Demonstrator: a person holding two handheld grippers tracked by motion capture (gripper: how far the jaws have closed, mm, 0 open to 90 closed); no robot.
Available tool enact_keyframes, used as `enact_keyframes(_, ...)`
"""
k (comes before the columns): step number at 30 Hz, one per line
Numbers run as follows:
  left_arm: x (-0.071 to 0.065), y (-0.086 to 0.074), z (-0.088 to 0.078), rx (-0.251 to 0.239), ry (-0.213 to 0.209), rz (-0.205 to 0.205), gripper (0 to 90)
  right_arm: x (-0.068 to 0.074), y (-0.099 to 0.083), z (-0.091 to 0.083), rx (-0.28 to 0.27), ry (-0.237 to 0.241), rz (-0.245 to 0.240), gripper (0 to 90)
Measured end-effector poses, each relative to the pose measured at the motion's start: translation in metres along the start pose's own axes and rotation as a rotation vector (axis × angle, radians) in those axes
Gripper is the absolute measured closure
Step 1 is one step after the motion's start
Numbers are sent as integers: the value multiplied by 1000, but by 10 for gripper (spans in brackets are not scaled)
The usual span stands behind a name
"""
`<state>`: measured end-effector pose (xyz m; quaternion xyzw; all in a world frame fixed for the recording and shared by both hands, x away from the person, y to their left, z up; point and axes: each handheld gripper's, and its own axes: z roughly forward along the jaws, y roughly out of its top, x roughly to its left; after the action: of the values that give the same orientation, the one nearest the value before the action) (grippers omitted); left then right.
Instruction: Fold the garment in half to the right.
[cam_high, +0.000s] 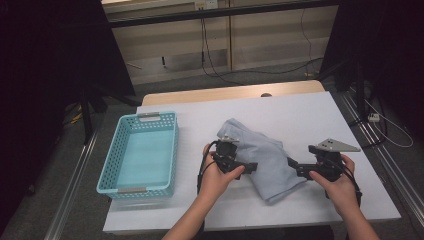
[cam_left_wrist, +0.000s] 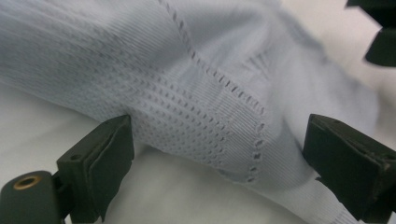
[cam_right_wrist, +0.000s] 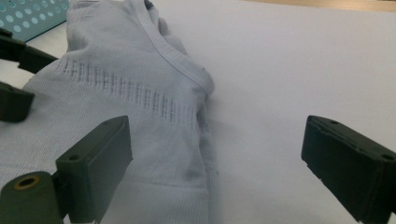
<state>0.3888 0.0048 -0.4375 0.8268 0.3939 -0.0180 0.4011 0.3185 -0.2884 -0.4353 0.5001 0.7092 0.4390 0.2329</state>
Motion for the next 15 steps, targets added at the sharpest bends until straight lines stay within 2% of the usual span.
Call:
enact_keyframes(4,0,-3,4,23,10,-26,107,0,0,-1,-2,0,0,81)
enact_keyframes(10,0,-6,7,48,5,-34,135,0,0,0,-1,5,-1,81)
enact_keyframes(15,-1,-8,8,57,-4,-41,201,0,1,0,-2,7,-5,82)
